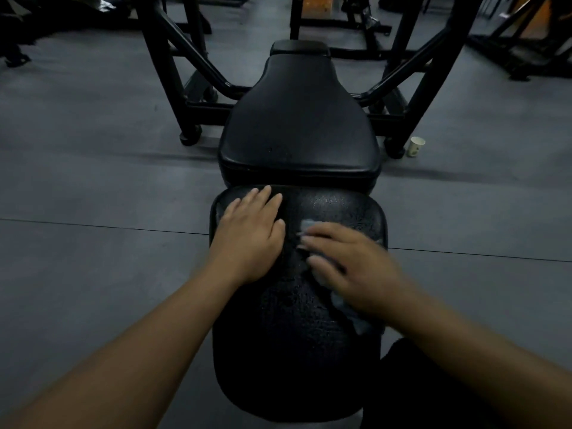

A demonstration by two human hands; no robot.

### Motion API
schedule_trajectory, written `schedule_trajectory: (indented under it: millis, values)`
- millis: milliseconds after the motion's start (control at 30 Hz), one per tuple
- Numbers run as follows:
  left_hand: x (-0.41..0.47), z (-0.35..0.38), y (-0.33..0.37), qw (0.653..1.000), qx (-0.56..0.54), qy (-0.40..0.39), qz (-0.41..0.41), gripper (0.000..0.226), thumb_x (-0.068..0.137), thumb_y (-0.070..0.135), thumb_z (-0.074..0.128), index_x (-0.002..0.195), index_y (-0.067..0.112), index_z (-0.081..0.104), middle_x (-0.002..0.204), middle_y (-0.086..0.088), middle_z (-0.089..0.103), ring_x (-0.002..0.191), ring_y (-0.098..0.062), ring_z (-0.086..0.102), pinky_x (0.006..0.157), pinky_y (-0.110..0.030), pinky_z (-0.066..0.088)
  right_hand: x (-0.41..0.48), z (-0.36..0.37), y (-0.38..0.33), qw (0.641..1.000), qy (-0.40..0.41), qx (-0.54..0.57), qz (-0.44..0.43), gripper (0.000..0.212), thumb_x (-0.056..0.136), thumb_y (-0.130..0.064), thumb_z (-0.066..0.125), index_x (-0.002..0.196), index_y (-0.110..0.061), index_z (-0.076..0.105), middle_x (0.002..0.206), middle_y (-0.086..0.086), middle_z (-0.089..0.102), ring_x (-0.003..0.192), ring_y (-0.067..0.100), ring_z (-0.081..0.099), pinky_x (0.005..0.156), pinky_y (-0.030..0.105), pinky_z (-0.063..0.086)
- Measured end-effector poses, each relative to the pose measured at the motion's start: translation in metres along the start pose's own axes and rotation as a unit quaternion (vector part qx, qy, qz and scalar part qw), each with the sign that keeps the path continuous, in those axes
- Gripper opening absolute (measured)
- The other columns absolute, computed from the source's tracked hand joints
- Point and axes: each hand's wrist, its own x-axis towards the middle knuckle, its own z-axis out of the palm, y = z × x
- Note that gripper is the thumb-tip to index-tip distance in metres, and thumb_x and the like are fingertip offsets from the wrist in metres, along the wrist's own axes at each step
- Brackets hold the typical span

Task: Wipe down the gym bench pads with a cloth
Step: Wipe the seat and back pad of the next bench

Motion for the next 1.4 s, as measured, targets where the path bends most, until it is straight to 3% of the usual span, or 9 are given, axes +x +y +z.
schedule_trajectory:
  millis: [167, 300, 400, 500, 733, 967, 1100, 1233, 1400]
  values:
    - [-0.001, 0.000, 0.000, 1.000, -0.006, 0.003, 0.005, 0.056, 0.106, 0.037, 0.030, 0.159, 0.023, 0.022, 0.168, 0.002, 0.011, 0.154, -0.014, 0.005, 0.123, -0.036, 0.002, 0.047, 0.003, 0.013, 0.985, 0.062, -0.016, 0.158, 0.038, 0.099, -0.034, 0.054, 0.127, -0.009, 0.064, 0.141, 0.006, 0.055, 0.133, 0.024, 0.047, 0.106, 0.025, 0.033]
    - [0.001, -0.003, -0.002, 1.000, -0.013, -0.012, 0.013, 0.056, 0.105, 0.037, 0.031, 0.159, 0.022, 0.023, 0.168, 0.000, 0.012, 0.154, -0.016, 0.005, 0.123, -0.037, 0.003, -0.012, 0.012, -0.037, 0.999, -0.019, -0.041, 0.024, 0.066, 0.096, -0.059, 0.040, 0.151, -0.022, 0.040, 0.162, -0.007, 0.024, 0.148, 0.005, 0.016, 0.113, 0.008, -0.003]
    - [0.008, -0.004, 0.000, 1.000, -0.010, -0.015, 0.018, 0.058, 0.104, 0.039, 0.032, 0.158, 0.020, 0.024, 0.167, -0.002, 0.012, 0.154, -0.020, 0.005, 0.124, -0.041, 0.006, -0.002, 0.000, -0.004, 0.995, 0.001, -0.070, 0.073, 0.057, 0.102, -0.047, 0.033, 0.154, -0.024, 0.032, 0.162, -0.012, 0.017, 0.148, 0.001, 0.010, 0.121, 0.018, 0.003]
    - [0.026, -0.008, 0.001, 0.999, 0.003, 0.001, 0.032, 0.061, 0.101, 0.042, 0.035, 0.157, 0.021, 0.025, 0.167, -0.001, 0.013, 0.154, -0.021, 0.004, 0.125, -0.043, 0.005, 0.051, 0.003, 0.015, 0.986, 0.020, -0.072, 0.150, 0.048, 0.104, -0.033, 0.039, 0.150, -0.017, 0.040, 0.161, -0.002, 0.028, 0.148, 0.012, 0.020, 0.116, 0.021, 0.014]
    - [0.052, 0.005, -0.005, 0.999, -0.020, 0.011, 0.045, 0.064, 0.101, 0.048, 0.027, 0.160, 0.026, 0.013, 0.168, 0.005, -0.001, 0.153, -0.011, -0.008, 0.125, -0.042, 0.001, 0.096, 0.017, 0.038, 0.983, 0.083, -0.095, 0.135, 0.032, 0.100, -0.021, 0.043, 0.126, -0.015, 0.060, 0.119, 0.002, 0.053, 0.107, 0.022, 0.047, 0.092, 0.036, 0.042]
    - [0.056, -0.008, -0.002, 0.999, 0.001, -0.032, 0.022, 0.077, 0.090, 0.055, 0.014, 0.160, 0.022, 0.017, 0.168, 0.000, -0.003, 0.154, -0.018, -0.007, 0.124, -0.045, 0.000, 0.113, 0.005, 0.026, 0.979, 0.101, -0.064, 0.167, 0.036, 0.085, -0.007, 0.049, 0.116, -0.004, 0.066, 0.113, 0.014, 0.058, 0.100, 0.032, 0.054, 0.087, 0.045, 0.051]
    - [0.060, -0.060, 0.017, 0.999, 0.019, -0.044, -0.001, 0.078, 0.090, 0.055, 0.014, 0.159, 0.019, 0.019, 0.168, -0.003, 0.003, 0.155, -0.021, -0.002, 0.124, -0.046, 0.002, 0.121, -0.045, 0.002, 0.980, 0.088, -0.041, 0.173, 0.043, 0.083, -0.001, 0.062, 0.126, -0.001, 0.060, 0.124, 0.017, 0.055, 0.112, 0.033, 0.052, 0.098, 0.045, 0.047]
    - [0.061, -0.138, 0.047, 0.998, 0.013, -0.061, -0.020, 0.079, 0.089, 0.052, 0.011, 0.159, 0.017, 0.018, 0.168, -0.004, 0.004, 0.155, -0.021, 0.000, 0.124, -0.045, 0.003, 0.125, -0.117, -0.027, 0.978, 0.087, -0.021, 0.187, 0.044, 0.086, -0.006, 0.047, 0.128, 0.001, 0.059, 0.126, 0.018, 0.054, 0.112, 0.032, 0.050, 0.099, 0.041, 0.045]
    - [0.055, -0.238, 0.094, 0.998, 0.005, -0.057, -0.035, 0.074, 0.092, 0.049, 0.016, 0.159, 0.017, 0.020, 0.168, -0.004, 0.009, 0.154, -0.021, 0.004, 0.124, -0.044, 0.005, 0.118, -0.212, -0.066, 0.980, 0.066, 0.006, 0.190, 0.047, 0.086, -0.001, 0.053, 0.133, 0.000, 0.056, 0.129, 0.016, 0.052, 0.115, 0.029, 0.049, 0.100, 0.037, 0.044]
